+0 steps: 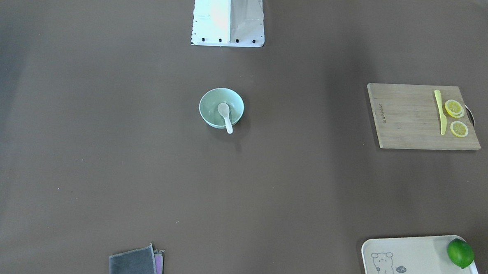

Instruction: Place spoon in bowl

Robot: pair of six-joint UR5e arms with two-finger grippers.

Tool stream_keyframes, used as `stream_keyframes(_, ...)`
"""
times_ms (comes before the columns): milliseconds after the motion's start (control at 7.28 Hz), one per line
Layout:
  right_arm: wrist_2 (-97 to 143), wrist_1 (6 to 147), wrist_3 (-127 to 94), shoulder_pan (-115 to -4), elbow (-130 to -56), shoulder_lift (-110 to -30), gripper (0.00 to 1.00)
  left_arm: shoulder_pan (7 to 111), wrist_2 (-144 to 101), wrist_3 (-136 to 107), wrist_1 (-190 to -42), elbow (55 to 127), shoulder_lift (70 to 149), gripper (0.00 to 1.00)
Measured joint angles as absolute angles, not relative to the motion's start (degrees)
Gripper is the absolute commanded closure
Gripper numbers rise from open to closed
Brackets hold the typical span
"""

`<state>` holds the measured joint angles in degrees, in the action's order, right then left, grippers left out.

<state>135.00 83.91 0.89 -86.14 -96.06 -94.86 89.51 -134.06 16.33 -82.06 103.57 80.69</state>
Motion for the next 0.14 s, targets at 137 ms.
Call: stream_keyframes(137,134.44,83.89,1.21,-85.97,-96.01,-95.21,0.0,89.5,-134.0,16.32,-82.08,102.35,81.54,0.02)
